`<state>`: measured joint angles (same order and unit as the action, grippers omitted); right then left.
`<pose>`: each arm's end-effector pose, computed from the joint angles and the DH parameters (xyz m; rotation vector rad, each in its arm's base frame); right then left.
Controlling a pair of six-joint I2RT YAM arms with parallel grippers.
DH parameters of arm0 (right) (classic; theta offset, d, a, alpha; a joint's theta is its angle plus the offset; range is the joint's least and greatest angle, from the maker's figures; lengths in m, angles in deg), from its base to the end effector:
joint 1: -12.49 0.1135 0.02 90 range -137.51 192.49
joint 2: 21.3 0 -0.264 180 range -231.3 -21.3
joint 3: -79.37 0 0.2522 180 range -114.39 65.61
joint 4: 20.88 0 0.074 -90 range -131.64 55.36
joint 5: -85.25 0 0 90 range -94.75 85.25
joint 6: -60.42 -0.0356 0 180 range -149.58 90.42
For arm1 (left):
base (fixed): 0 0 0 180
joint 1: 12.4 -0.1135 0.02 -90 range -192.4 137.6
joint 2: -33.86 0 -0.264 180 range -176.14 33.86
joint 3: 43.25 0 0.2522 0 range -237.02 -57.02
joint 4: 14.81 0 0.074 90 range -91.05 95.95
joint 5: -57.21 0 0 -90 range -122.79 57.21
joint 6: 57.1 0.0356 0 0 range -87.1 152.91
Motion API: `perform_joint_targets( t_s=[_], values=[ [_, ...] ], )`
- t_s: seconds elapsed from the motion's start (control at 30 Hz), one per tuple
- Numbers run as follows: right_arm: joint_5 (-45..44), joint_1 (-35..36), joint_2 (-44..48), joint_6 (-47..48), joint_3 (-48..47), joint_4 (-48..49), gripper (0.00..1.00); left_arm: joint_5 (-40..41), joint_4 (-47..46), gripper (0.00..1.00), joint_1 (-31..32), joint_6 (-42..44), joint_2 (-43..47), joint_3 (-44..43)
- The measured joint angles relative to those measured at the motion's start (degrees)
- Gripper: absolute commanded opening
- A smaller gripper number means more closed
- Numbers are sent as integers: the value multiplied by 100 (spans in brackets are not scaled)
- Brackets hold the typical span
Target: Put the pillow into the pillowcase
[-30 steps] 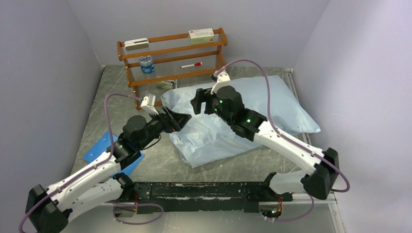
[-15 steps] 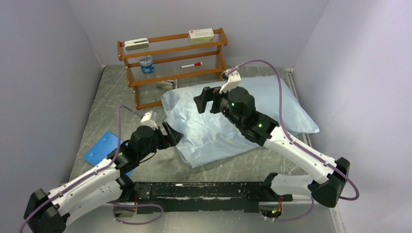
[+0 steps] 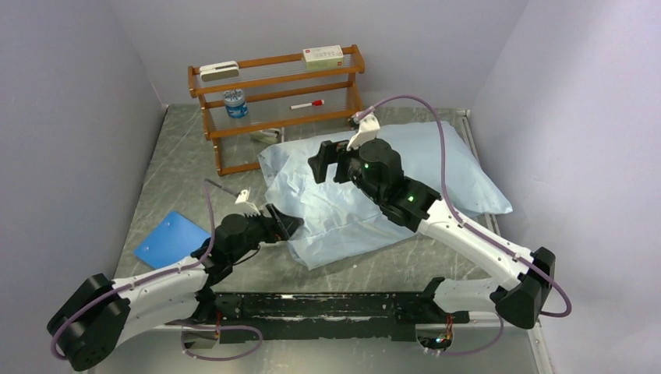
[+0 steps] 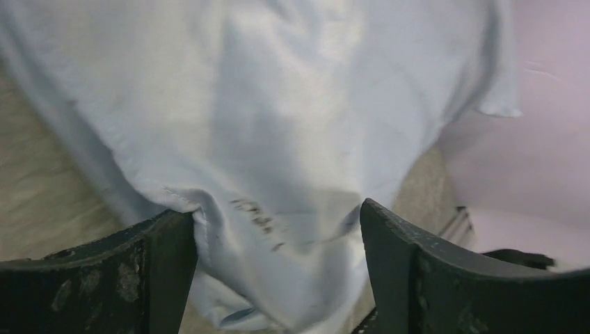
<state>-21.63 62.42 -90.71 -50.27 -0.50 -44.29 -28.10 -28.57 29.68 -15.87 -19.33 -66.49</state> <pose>0.1885 0.2080 0.3822 -0.2509 1.8124 0.6162 0.1396 -0.1221 0.1684 -0.1764 1.9735 -1.0025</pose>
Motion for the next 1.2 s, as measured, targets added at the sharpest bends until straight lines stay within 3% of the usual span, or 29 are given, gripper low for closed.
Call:
perform_joint_targets(
  t_s=[0.13,0.43,0.6,0.73,0.87,1.2],
  values=[
    [0,0,-79,35,-37,-4,100,-544,-455,82,0,57,52,-92],
    [94,2,-256,55,-37,26,100,-1104,-649,82,0,33,1443,-68],
    [107,2,-275,55,-37,42,100,-1493,-1078,82,0,39,651,195],
    [111,0,-275,52,-37,46,99,-1954,-1390,76,0,50,-116,343],
    [131,0,-275,48,-37,57,99,-2402,-1681,69,59,81,-273,291],
    [195,0,-319,33,-20,184,99,-2647,-859,74,629,326,1167,52]
  ],
)
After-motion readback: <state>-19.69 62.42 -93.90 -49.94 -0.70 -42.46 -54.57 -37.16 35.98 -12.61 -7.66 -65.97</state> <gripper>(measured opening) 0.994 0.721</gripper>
